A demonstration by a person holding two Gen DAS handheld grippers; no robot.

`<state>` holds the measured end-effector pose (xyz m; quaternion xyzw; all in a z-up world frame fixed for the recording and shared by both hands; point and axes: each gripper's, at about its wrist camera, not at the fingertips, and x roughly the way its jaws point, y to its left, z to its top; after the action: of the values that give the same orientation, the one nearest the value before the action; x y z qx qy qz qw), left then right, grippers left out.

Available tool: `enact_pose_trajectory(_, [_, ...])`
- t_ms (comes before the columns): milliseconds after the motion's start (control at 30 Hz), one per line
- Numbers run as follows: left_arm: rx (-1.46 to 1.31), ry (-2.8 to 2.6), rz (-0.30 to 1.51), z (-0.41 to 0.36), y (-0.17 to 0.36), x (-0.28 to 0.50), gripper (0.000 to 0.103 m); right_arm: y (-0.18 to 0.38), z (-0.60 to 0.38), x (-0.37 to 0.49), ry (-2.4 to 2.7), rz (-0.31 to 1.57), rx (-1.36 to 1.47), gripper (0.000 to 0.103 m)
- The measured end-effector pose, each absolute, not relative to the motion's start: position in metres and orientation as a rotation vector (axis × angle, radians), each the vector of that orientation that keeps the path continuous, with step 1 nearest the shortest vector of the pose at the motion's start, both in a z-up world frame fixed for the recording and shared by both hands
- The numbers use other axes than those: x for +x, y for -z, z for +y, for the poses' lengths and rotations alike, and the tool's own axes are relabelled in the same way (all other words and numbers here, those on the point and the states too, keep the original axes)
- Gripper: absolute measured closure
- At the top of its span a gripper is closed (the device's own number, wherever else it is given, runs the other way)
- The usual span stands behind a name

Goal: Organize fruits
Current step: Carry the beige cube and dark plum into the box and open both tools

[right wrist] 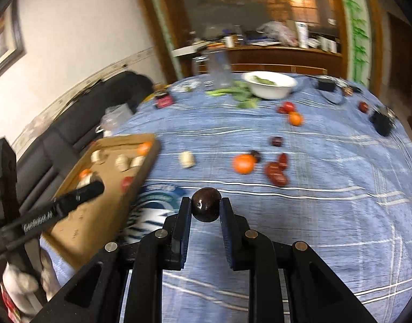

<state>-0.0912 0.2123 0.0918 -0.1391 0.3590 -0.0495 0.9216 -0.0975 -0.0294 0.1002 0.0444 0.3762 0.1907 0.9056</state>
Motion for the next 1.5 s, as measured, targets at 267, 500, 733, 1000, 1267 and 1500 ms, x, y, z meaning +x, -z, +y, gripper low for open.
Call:
enact_pose_trajectory(267, [-0.255,-0.062,0.79,0.304,-0.088,-0.08,0.063,-0.106,0.059,-0.081,-0.518,0.813,0.049,0.08])
enact_pose_trajectory(500, [-0.226,-0.103,0.881,0.33,-0.067,-0.06,0.063,-0.079,0.128,-0.053,-0.566,0.888,-0.005,0.079])
enact_pose_trajectory(733, [-0.19,-0.109,0.963,0.325,-0.049,-0.047,0.063,-0.052,0.16,-0.028,-0.58,0.966,-0.013,0.079])
enact_pose_trajectory(1000, [-0.115,-0.15,1.028,0.316,-0.039,-0.035,0.063,-0.031,0.167,-0.015,-0.559,1.028,-0.013,0.079])
enact_pose_trajectory(1267, [-0.155,-0.144,1.04,0.318,-0.043,-0.036,0.059,-0.033,0.169,-0.016,-0.56,1.026,-0.032,0.078])
enact_pose_trajectory(1500, [-0.212,-0.128,0.972,0.325,-0.074,-0.054,0.046,-0.055,0.156,-0.027,-0.585,0.978,-0.007,0.075])
